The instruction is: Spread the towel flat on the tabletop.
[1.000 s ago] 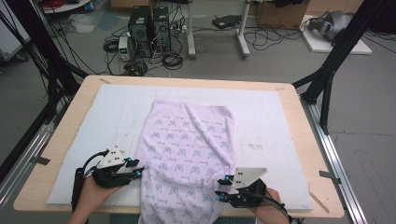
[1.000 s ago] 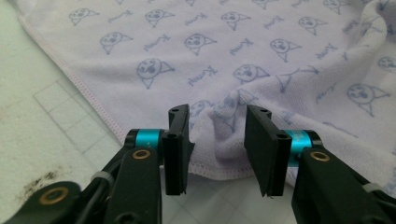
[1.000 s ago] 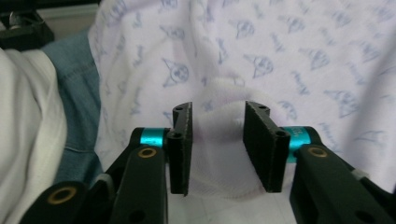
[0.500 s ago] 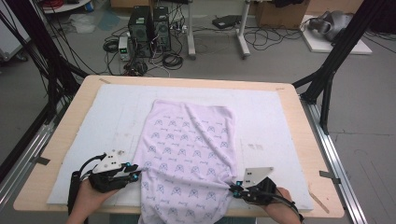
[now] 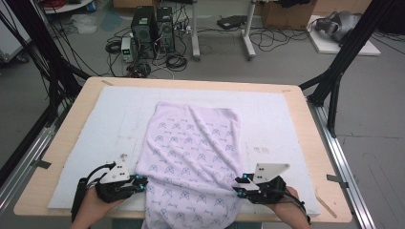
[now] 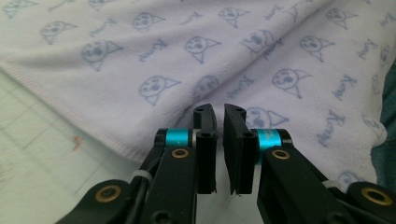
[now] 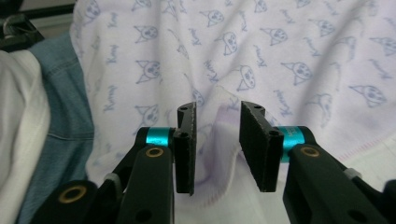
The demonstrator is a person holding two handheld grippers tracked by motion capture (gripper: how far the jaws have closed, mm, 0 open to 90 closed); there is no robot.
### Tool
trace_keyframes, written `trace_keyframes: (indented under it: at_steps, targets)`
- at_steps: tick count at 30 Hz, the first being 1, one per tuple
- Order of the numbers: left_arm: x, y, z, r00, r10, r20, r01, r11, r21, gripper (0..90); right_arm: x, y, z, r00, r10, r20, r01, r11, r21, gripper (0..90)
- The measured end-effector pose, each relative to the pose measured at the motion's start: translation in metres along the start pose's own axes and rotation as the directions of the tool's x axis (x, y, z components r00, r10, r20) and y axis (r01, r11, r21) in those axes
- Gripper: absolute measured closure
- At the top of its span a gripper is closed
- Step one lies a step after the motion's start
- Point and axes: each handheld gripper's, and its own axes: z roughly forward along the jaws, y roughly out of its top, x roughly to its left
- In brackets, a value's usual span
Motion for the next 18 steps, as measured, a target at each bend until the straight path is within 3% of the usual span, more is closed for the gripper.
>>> trace_keyframes:
  at_steps: [4, 7, 10, 12, 16, 18]
  targets:
    - [0.001, 0.005, 0.013, 1.0000, -0.005, 0.005, 0.005, 0.9998, 0.018, 76.4, -0.003, 0.003, 0.023, 0.9999, -0.003, -0.010, 0.003, 0.999, 0.032, 62.8]
    - [0.002, 0.007, 0.017, 0.9997, -0.024, -0.011, 0.024, 0.9995, 0.022, 65.4, -0.005, 0.003, 0.034, 0.9999, -0.003, -0.014, 0.004, 0.999, 0.049, 61.4]
    - [0.001, 0.007, 0.018, 0.9995, -0.026, -0.019, 0.026, 0.9995, 0.015, 64.0, -0.008, 0.002, 0.043, 0.9999, 0.004, -0.013, -0.003, 0.997, 0.076, 61.1]
    - [-0.001, 0.006, 0.018, 0.9996, -0.025, -0.016, 0.026, 0.9996, 0.009, 66.5, -0.008, 0.000, 0.048, 0.9999, 0.012, -0.012, -0.011, 0.996, 0.089, 60.4]
    - [-0.005, 0.006, 0.019, 0.9997, 0.001, -0.025, -0.001, 1.0000, 0.003, 83.3, -0.009, -0.002, 0.049, 0.9993, 0.034, -0.017, -0.033, 0.996, 0.077, 60.4]
    - [-0.006, 0.007, 0.018, 0.9995, 0.013, -0.028, -0.013, 0.9999, 0.008, 86.3, -0.009, -0.002, 0.049, 0.9992, 0.037, -0.016, -0.036, 0.997, 0.075, 60.4]
